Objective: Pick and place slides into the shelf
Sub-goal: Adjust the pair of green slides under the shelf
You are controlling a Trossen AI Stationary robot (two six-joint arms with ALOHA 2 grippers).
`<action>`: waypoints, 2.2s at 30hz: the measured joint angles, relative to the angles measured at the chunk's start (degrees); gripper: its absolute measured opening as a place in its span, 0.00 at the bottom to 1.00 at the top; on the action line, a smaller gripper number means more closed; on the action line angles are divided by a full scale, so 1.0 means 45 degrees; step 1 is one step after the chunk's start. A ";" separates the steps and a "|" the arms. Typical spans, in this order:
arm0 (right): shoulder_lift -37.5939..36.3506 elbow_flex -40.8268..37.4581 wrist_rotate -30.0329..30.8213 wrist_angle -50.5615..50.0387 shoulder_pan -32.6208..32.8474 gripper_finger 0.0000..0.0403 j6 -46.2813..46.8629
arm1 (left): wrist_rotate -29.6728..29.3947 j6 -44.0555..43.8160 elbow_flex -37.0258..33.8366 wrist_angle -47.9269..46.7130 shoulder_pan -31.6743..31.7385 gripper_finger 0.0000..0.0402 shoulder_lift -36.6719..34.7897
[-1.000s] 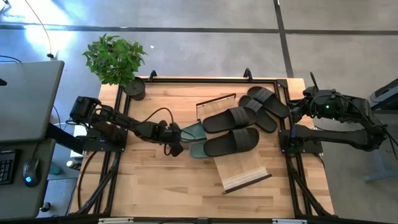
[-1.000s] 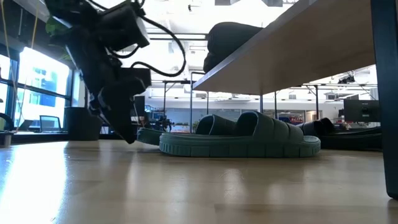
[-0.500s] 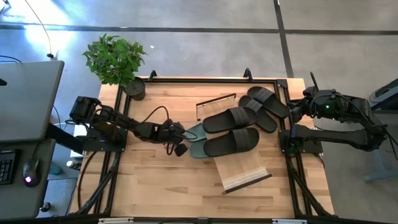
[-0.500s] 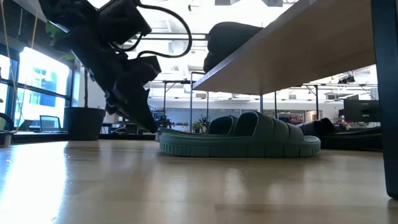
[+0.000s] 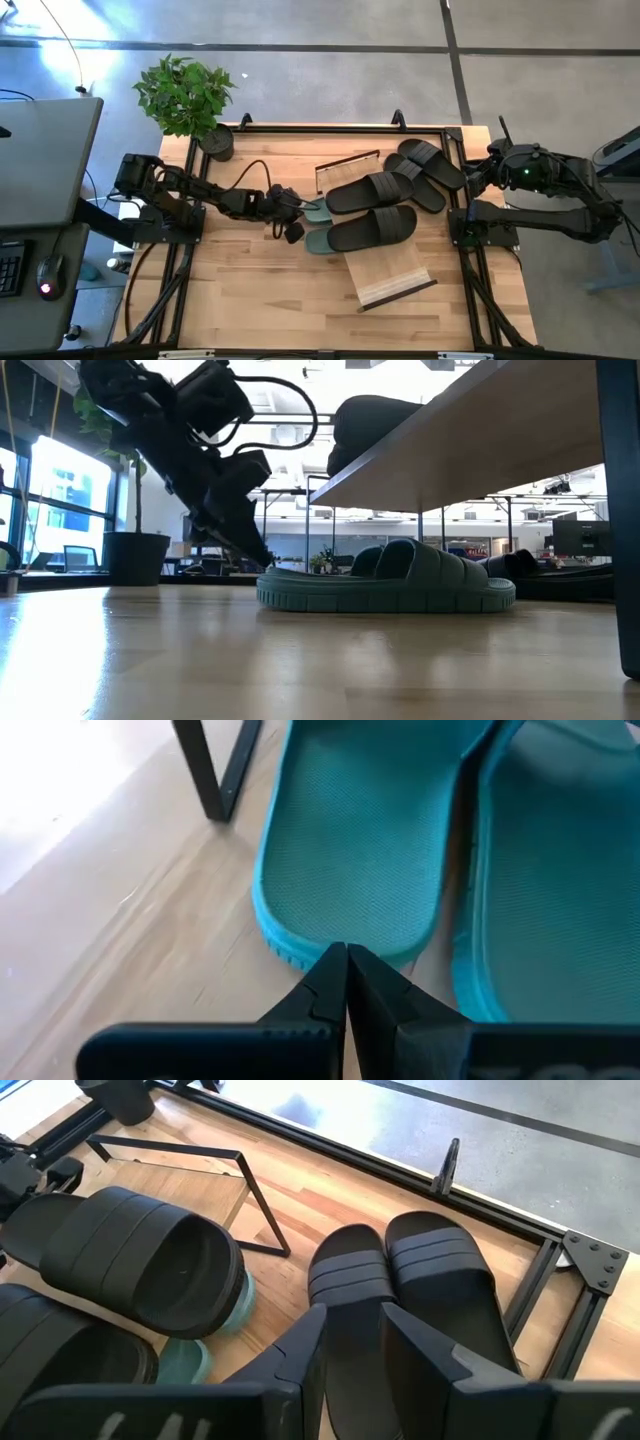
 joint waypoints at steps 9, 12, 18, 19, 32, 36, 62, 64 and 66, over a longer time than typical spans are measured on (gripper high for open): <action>0.0000 0.0000 0.0102 0.0000 0.0000 0.22 0.0003 | 0.0192 0.0338 0.0006 0.0812 -0.0005 0.00 0.0189; 0.0000 0.0000 0.0107 0.0000 0.0000 0.22 0.0005 | -0.0305 -0.0015 0.0001 0.0372 -0.0005 0.00 0.0016; 0.0003 0.0000 0.0117 0.0000 0.0000 0.22 0.0005 | -0.0241 -0.0014 0.0024 -0.1341 -0.0005 0.00 -0.1300; 0.0005 0.0000 0.0117 0.0000 0.0005 0.22 0.0005 | 0.0085 -0.0010 0.0024 -0.1873 -0.0005 0.00 -0.1532; 0.0005 0.0000 0.0260 0.0000 0.0002 0.22 -0.0100 | 0.3580 0.0362 0.0024 -0.1792 -0.2403 0.00 -0.0981; 0.0005 0.0000 0.0272 0.0000 0.0000 0.22 -0.0097 | 0.2412 -0.0385 0.0019 -0.1407 -0.2613 0.00 -0.0301; 0.0005 0.0000 0.0175 0.0000 0.0000 0.22 0.0010 | 0.1411 -0.0699 0.0019 0.0963 -0.2589 0.00 0.1255; 0.0005 0.0000 0.0151 0.0000 0.0003 0.22 0.0005 | 0.1433 -0.0715 0.0024 0.1292 -0.2589 0.00 0.1354; 0.0005 0.0000 0.0151 0.0000 0.0002 0.22 0.0005 | 0.1438 -0.0718 0.0031 0.1442 -0.2589 0.00 0.1384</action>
